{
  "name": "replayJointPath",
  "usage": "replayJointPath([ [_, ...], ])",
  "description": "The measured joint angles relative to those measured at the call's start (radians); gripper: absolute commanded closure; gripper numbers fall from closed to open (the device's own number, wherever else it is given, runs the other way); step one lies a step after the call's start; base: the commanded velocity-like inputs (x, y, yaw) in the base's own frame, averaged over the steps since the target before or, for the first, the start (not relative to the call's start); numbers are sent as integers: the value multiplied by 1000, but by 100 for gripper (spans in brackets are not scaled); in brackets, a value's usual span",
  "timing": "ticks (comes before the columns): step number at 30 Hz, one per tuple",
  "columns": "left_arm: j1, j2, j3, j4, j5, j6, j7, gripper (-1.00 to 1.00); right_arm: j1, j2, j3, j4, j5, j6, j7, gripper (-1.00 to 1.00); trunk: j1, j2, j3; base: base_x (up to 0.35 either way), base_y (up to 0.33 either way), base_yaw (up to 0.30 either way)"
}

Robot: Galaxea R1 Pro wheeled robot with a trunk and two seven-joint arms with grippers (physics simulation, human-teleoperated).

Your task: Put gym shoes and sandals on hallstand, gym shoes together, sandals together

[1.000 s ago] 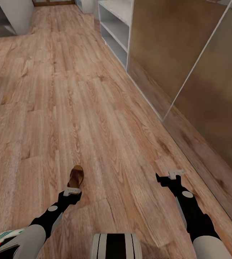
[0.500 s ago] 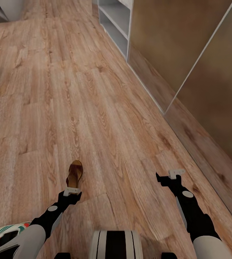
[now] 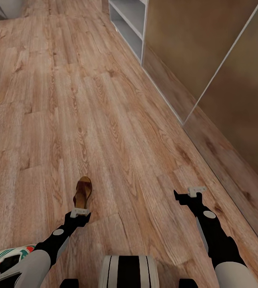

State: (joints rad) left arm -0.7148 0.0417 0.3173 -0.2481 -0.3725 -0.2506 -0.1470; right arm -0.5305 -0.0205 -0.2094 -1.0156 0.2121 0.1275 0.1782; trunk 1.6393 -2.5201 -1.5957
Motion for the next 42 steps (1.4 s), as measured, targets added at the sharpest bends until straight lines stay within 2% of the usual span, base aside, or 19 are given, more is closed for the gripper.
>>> replayJointPath([
  [6,0,0,1,5,0,-31,1,-100,0,1,0,1,0,0,0,-100,0,0,-1,0,0,0],
  [10,0,1,1,10,0,-44,1,-100,0,1,1,2,0,1,0,-100,2,-1,-16,0,0,0],
  [25,0,2,1,13,0,-49,1,-100,0,2,1,2,1,2,0,-100,2,-1,-31,0,0,0],
  [40,2,2,0,13,-1,-52,1,-100,0,2,1,2,0,2,0,-100,2,-1,-33,0,0,0],
  [41,2,2,0,13,-1,-52,1,100,0,2,1,2,0,2,0,-100,2,-1,-33,0,0,0],
  [42,2,2,1,13,-1,-52,1,100,0,2,1,2,0,2,0,-100,2,-1,-33,0,0,0],
])
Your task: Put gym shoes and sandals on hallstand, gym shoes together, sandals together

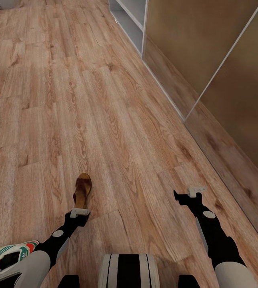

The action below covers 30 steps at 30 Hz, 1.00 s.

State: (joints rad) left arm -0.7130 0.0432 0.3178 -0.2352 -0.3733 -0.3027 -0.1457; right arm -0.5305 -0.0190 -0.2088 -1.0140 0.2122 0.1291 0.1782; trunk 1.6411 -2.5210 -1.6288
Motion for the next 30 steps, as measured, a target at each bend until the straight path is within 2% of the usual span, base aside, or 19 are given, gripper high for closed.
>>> replayJointPath([
  [30,0,0,6,-10,10,-4,2,100,0,0,0,0,0,1,0,-100,0,0,0,0,0,0],
])
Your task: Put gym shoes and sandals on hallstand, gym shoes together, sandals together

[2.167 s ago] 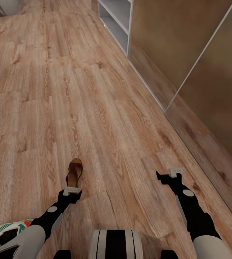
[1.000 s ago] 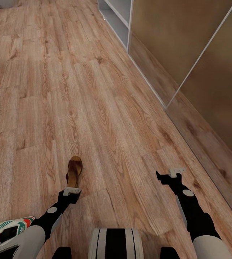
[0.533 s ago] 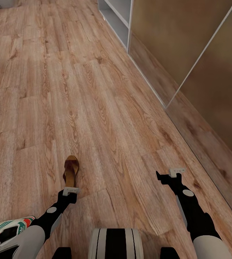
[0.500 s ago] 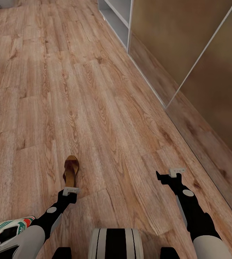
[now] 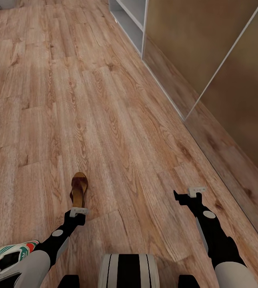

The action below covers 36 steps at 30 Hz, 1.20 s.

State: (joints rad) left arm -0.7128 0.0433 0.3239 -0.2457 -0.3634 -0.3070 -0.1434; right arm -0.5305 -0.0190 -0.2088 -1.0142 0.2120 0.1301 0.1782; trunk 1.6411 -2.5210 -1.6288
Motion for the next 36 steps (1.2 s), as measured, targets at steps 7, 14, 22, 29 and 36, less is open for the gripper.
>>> replayJointPath([
  [7,0,0,0,-2,0,-1,-1,100,0,0,0,0,0,0,0,-100,-1,0,8,0,0,0],
  [14,0,0,0,-1,1,0,-1,100,0,0,1,2,0,0,0,-100,-4,2,35,0,0,0],
  [22,0,1,3,-6,1,0,-1,100,1,-1,0,4,3,-3,0,-100,-8,4,66,0,0,0],
  [29,0,14,2,-21,-2,3,1,100,1,-3,-1,-2,5,-5,0,-100,-11,6,93,0,0,0],
  [36,83,18,8,-27,1,0,7,100,5,-8,-2,7,7,-8,-5,-100,-14,7,127,0,0,-31],
])
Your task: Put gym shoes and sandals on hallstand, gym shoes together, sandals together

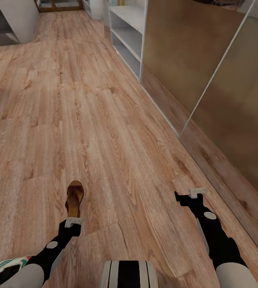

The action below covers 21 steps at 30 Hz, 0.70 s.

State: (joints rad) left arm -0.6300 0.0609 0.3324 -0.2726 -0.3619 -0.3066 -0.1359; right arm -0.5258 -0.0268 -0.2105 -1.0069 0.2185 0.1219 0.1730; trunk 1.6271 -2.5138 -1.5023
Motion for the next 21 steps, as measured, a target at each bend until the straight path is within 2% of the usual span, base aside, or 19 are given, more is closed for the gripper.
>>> replayJointPath([
  [6,32,-1,-1,1,34,-8,0,100,1,0,1,3,3,0,2,-100,-3,1,32,0,0,-8],
  [10,51,-3,-1,3,55,-40,0,100,6,2,1,3,3,-1,2,-100,-5,2,54,0,0,-1],
  [16,101,-2,5,2,97,-87,0,100,58,4,1,23,2,-12,-1,-100,-7,4,87,0,0,0],
  [20,131,1,15,1,134,-103,-1,100,100,4,1,64,2,-83,-2,-100,-9,5,109,0,0,0],
  [21,140,3,18,1,144,-107,-1,100,113,4,1,90,2,-123,-2,-100,-9,5,114,0,0,0],
])
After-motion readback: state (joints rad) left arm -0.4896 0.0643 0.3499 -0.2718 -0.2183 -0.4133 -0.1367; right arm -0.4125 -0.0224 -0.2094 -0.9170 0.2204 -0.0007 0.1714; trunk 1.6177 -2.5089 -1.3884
